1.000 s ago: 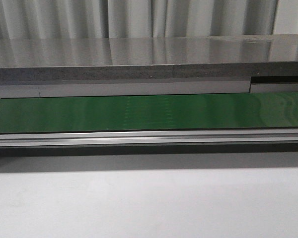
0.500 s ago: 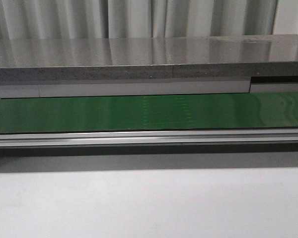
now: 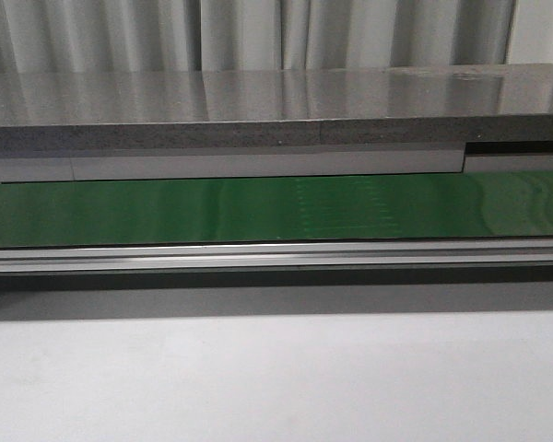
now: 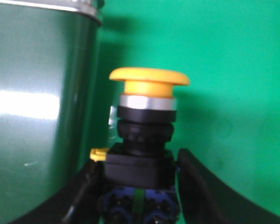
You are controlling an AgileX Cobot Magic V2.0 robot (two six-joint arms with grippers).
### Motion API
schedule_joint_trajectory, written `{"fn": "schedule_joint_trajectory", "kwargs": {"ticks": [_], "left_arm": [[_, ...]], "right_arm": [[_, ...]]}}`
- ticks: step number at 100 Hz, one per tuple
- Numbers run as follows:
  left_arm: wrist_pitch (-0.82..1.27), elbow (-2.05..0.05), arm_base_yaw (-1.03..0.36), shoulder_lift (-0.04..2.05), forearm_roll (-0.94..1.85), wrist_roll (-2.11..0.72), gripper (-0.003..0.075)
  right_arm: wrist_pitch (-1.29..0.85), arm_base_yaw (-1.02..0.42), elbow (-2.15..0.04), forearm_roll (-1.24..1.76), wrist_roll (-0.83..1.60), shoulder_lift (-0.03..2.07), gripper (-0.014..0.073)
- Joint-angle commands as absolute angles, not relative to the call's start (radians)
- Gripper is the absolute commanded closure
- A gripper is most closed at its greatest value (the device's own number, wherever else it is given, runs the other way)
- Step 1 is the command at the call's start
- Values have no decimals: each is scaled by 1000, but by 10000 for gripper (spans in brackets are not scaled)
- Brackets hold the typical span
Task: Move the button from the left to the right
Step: 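Close the right gripper on the switch and lift it off the belt, then carry the switch over the green tray and lower it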
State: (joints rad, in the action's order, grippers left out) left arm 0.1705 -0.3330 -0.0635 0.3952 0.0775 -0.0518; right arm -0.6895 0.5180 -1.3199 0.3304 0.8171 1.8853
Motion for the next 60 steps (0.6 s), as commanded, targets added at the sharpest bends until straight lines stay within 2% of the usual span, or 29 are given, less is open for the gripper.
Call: {"fn": "schedule_joint_trajectory", "kwargs": {"ticks": [1,60], "left_arm": [[91,-361,-71,399,87,-51,740],[91,-361,-71,399,87,-51,740]], "right_arm": [[-650,526,-1356,325,829,1842,441],[-638,527,-1356,312,829,1883,434]]}}
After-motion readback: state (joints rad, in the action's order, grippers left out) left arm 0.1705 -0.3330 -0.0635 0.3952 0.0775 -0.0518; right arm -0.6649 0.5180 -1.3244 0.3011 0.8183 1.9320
